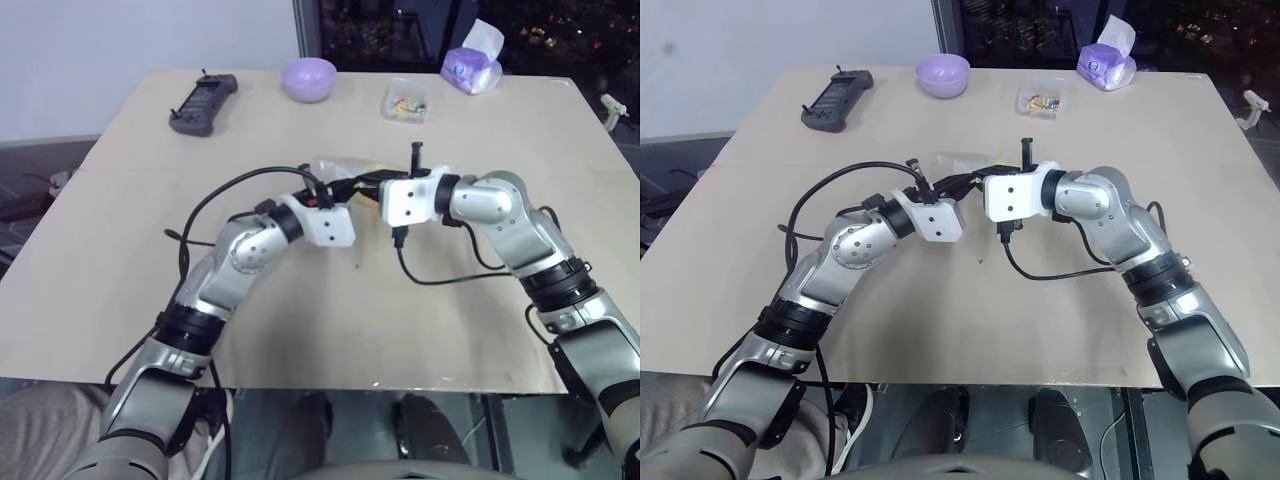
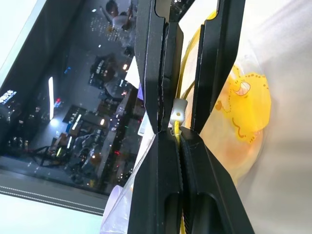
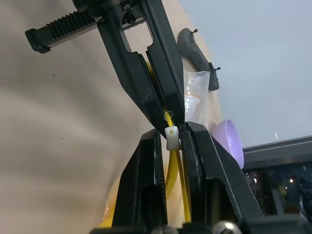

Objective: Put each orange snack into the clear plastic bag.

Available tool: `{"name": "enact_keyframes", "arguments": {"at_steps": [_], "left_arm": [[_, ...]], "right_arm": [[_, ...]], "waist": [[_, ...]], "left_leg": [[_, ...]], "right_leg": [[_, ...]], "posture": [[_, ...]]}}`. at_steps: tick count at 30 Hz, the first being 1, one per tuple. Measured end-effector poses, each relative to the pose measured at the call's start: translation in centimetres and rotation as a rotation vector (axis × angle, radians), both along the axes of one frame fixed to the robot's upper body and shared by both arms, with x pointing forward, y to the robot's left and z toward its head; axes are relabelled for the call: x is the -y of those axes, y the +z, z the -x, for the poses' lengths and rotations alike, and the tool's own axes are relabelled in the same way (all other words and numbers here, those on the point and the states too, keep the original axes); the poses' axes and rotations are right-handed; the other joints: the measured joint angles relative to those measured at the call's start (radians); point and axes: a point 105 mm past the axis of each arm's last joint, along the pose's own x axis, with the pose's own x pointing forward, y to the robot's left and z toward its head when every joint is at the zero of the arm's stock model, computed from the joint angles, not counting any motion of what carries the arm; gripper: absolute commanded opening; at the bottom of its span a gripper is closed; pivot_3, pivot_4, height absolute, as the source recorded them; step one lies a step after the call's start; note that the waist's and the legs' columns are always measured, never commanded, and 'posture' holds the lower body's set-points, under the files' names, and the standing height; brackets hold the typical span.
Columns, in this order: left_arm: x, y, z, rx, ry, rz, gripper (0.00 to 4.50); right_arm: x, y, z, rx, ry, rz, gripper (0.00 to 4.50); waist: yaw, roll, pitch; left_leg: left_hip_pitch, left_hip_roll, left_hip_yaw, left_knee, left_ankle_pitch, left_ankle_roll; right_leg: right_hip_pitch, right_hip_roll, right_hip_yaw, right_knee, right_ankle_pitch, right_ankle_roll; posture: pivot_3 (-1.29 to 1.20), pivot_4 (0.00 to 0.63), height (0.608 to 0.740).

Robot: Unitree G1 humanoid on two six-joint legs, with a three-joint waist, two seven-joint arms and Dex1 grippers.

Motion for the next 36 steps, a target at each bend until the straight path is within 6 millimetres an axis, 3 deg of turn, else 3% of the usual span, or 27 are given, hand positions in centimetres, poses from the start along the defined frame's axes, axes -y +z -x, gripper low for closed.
{"name": "enact_keyframes", "arguments": {"at_steps": [2,4,8,29,32,36], "left_arm": [[-3.5,-0.6,-1.4,-0.044,0.135,0.008,0.0],[-4.9,-0.9,-1.8,-0.067,0.185,0.028,0.0],[-3.2,-1.1,-1.4,-0.085,0.133,0.06,0.0],[0.4,0.2,1.1,0.02,-0.075,0.047,0.0],[0.5,0.1,1.2,0.021,-0.083,0.039,0.0],[0.5,0.1,1.2,0.023,-0.082,0.035,0.0]], "right_arm": [[1.8,-0.1,-0.6,-0.009,-0.057,0.012,2.22],[2.9,-0.2,-1.1,-0.026,-0.099,-0.001,2.22],[1.5,-0.1,-0.6,-0.036,-0.051,-0.035,2.22],[-1.2,0.0,0.8,-0.049,0.061,-0.058,2.22],[-1.5,0.2,0.9,-0.042,0.071,-0.062,1.41],[-1.5,0.2,0.9,-0.041,0.072,-0.056,1.41]], "waist": [[-0.003,0.0,0.0],[-0.002,0.0,0.0],[0.0,0.0,0.0],[-0.001,0.0,0.0],[-0.001,0.0,0.0],[-0.001,0.0,0.0]], "left_leg": [[0.0,0.0,0.0,0.0,0.0,0.0],[0.0,0.0,0.0,0.0,0.0,0.0],[-0.001,0.0,0.0,0.0,0.0,0.0],[0.0,0.0,0.0,0.0,0.002,-0.003],[0.0,0.0,0.0,0.0,0.002,-0.003],[0.0,0.0,0.0,0.0,0.002,-0.003]], "right_leg": [[0.0,0.0,0.0,0.0,0.0,0.0],[0.0,0.0,0.0,0.0,0.0,0.0],[0.0,0.0,0.0,-0.001,0.0,0.0],[0.0,0.0,0.0,0.0,0.0,0.0],[0.0,0.0,0.0,0.0,0.0,0.0],[0.0,0.0,0.0,0.0,0.0,0.0]], "posture": [[0.0,0.15,0.74],[0.0,0.15,0.74],[0.0,0.15,0.74],[0.0,0.15,0.74],[0.0,0.15,0.74],[0.0,0.15,0.74]]}}
